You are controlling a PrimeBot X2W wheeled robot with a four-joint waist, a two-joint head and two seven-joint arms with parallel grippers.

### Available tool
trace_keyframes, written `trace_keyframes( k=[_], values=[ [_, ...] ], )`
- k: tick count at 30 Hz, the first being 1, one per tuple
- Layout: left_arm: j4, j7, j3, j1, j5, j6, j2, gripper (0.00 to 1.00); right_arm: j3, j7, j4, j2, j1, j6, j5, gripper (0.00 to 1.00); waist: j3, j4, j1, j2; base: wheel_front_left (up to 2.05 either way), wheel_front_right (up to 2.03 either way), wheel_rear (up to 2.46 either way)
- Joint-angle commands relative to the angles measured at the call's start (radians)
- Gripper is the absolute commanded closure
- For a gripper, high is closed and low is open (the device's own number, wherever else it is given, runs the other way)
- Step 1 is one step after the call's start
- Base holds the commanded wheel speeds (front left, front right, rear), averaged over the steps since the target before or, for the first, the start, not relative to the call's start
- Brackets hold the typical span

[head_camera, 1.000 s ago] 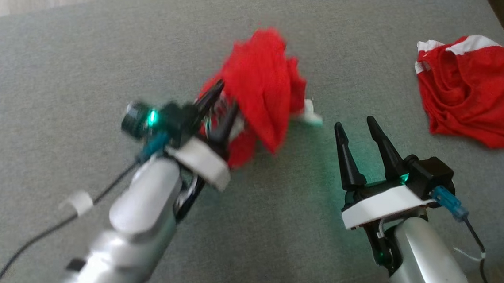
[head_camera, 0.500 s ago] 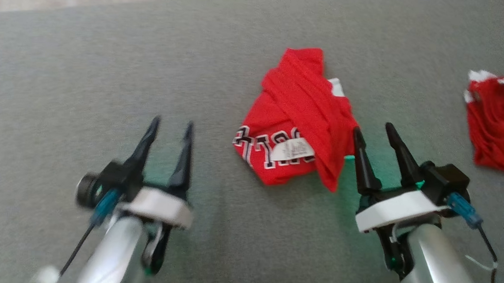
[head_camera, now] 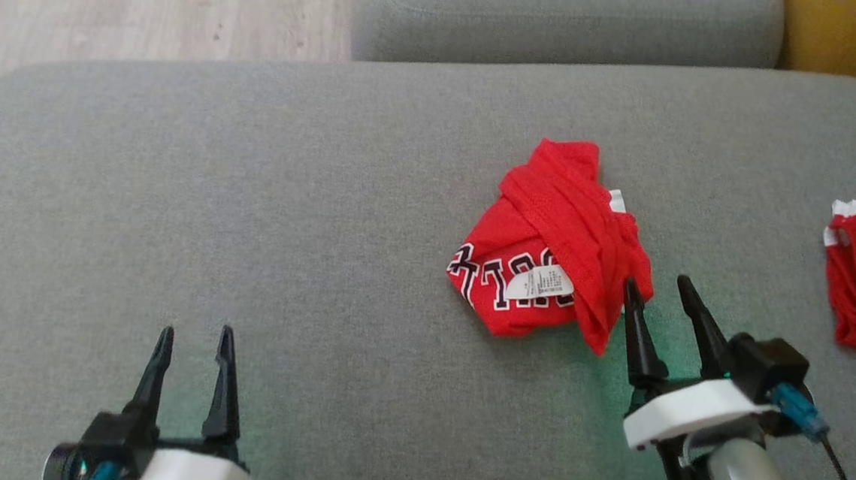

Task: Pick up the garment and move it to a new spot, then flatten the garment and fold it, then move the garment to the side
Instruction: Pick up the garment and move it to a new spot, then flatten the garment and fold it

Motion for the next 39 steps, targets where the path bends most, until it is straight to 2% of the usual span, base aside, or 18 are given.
trace_keyframes(
  k=[1, 9, 13, 17, 28, 29, 30, 31, 32, 39],
  values=[
    [-0.039, -0.005, 0.041, -0.019, 0.010, -0.004, 0.003, 0.00, 0.014, -0.011, -0.025, 0.005, -0.010, -0.001, -0.009, 0.00, -0.014, 0.009, 0.0001, -0.0001, 0.00, 0.00, 0.00],
    [-0.043, -0.005, 0.033, 0.026, -0.008, -0.003, 0.001, 0.00, 0.015, -0.011, -0.021, 0.005, 0.028, -0.001, -0.008, 0.00, -0.037, 0.010, 0.0001, -0.0001, 0.00, 0.00, 0.00],
    [-0.044, -0.005, 0.022, 0.012, -0.013, 0.000, 0.001, 0.00, 0.066, -0.011, -0.019, 0.005, 0.028, -0.001, -0.024, 0.00, -0.024, 0.014, 0.0001, -0.0001, 0.00, 0.00, 0.00],
    [-0.039, -0.005, -0.002, -0.002, -0.024, 0.003, 0.001, 0.00, 0.103, -0.011, 0.034, 0.005, 0.019, -0.001, -0.051, 0.00, -0.009, 0.030, 0.0001, -0.0001, 0.00, 0.00, 0.00],
    [-0.028, -0.005, -0.028, -0.004, -0.038, 0.010, 0.001, 0.00, 0.079, -0.011, 0.090, 0.005, -0.001, -0.001, -0.049, 0.00, 0.013, 0.067, 0.0001, -0.0001, 0.00, 0.00, 0.00],
    [-0.028, -0.005, -0.026, -0.004, -0.038, 0.010, 0.001, 0.00, 0.076, -0.011, 0.090, 0.005, -0.001, -0.001, -0.043, 0.07, 0.014, 0.068, 0.0001, -0.0001, 0.00, 0.00, 0.00],
    [-0.028, -0.005, -0.026, -0.004, -0.039, 0.011, 0.001, 0.00, 0.076, -0.011, 0.088, 0.005, -0.002, -0.001, -0.038, 0.44, 0.016, 0.068, 0.0001, -0.0001, 0.00, 0.00, 0.00],
    [-0.028, -0.005, -0.026, -0.005, -0.039, 0.012, 0.001, 0.00, 0.075, -0.011, 0.079, 0.005, -0.003, -0.001, -0.031, 0.89, 0.018, 0.068, 0.0001, -0.0001, 0.00, 0.00, 0.00],
    [-0.029, -0.005, -0.026, -0.006, -0.040, 0.013, 0.001, 0.00, 0.074, -0.011, 0.067, 0.005, -0.004, -0.001, -0.023, 1.00, 0.020, 0.068, 0.0001, -0.0001, 0.00, 0.00, 0.00],
    [-0.031, -0.005, -0.056, -0.028, -0.050, 0.016, 0.001, 0.00, 0.084, -0.011, -0.122, 0.005, -0.025, -0.001, 0.025, 1.00, 0.030, 0.079, 0.0001, -0.0001, 0.00, 0.00, 0.00]
  ],
)
